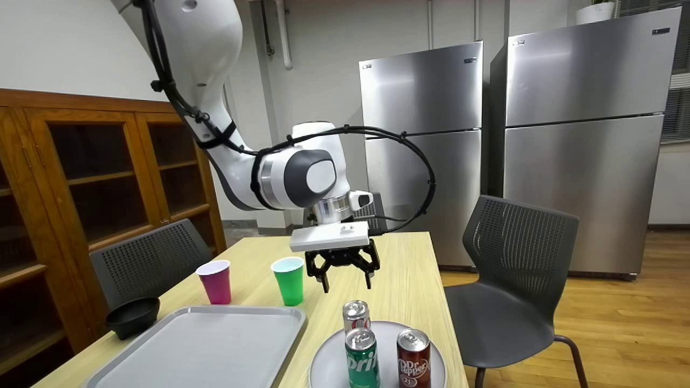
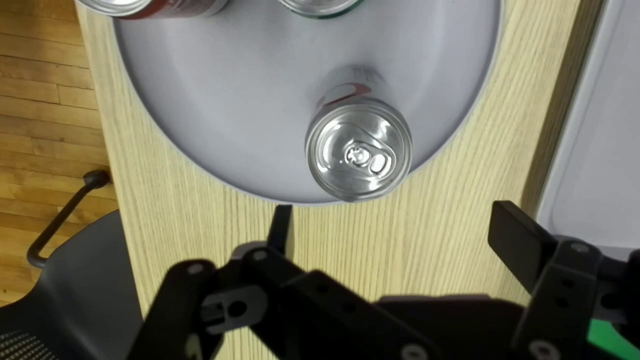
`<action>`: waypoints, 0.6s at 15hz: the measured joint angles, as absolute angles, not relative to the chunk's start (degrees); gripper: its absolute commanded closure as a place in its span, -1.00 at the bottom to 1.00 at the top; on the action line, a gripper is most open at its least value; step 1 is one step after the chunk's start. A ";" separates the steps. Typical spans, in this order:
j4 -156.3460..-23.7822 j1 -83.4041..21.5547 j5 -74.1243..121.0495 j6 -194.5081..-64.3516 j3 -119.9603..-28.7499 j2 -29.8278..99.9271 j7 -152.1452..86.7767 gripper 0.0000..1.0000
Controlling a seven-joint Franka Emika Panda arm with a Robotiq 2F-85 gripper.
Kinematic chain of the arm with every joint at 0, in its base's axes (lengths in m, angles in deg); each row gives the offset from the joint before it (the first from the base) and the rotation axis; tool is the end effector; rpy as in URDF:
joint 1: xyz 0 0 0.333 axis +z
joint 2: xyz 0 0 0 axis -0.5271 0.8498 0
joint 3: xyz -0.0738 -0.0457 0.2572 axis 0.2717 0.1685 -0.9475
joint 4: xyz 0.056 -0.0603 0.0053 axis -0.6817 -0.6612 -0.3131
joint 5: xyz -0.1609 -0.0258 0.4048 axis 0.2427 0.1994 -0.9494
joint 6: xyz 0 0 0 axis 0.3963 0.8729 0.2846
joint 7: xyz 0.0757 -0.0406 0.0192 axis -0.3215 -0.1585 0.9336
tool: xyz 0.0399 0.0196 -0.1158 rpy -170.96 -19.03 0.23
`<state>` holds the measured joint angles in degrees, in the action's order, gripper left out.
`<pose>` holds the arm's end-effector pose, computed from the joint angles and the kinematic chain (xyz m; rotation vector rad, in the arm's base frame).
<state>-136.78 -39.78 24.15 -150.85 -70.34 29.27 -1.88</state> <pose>0.4984 -0.1442 0.1426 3.0275 0.3636 0.1254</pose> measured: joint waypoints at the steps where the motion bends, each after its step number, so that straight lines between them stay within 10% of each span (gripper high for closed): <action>1: -136.71 -39.87 24.40 -151.20 -70.28 30.00 -2.05 -1.00; 9: -135.61 -40.04 26.68 -152.61 -69.62 34.03 -4.39 -1.00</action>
